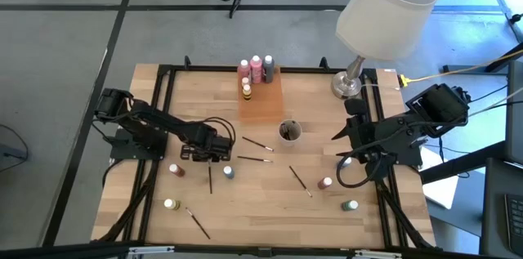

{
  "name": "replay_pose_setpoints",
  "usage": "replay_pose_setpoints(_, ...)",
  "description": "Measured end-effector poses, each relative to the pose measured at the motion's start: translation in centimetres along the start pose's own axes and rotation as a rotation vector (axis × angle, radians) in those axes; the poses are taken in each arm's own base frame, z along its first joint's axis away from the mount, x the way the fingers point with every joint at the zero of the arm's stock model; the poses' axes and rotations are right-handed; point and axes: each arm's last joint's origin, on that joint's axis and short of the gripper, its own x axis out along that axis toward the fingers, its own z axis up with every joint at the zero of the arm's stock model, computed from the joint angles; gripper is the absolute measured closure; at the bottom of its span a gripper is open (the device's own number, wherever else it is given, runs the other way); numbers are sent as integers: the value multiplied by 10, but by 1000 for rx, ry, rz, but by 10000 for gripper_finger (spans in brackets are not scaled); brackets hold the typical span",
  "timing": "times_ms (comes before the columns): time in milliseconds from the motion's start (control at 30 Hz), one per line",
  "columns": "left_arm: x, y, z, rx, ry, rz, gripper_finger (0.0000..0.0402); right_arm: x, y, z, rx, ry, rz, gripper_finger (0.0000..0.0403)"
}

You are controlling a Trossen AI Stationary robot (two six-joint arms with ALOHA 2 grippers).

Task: Pick & Place Paint Supplies
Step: Put the black paint brush into the light brown cup

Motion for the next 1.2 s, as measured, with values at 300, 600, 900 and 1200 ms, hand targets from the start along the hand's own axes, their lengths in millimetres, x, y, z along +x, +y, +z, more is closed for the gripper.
replay_pose_setpoints(300, 16, 10, 0, -40, 13, -31, 261, 0, 0, 0, 7, 0, 1, 216)
replay_pose_setpoints(600, 16, 11, 4, -35, 17, -27, 261, 0, 0, 0, 7, 0, 1, 216)
replay_pose_setpoints(900, 16, 12, 9, -27, 26, -5, 261, 0, 0, 0, 19, 0, 1, 216)
replay_pose_setpoints(1200, 17, 13, 13, -20, 26, 8, 283, 0, 0, 0, 27, 0, 0, 216)
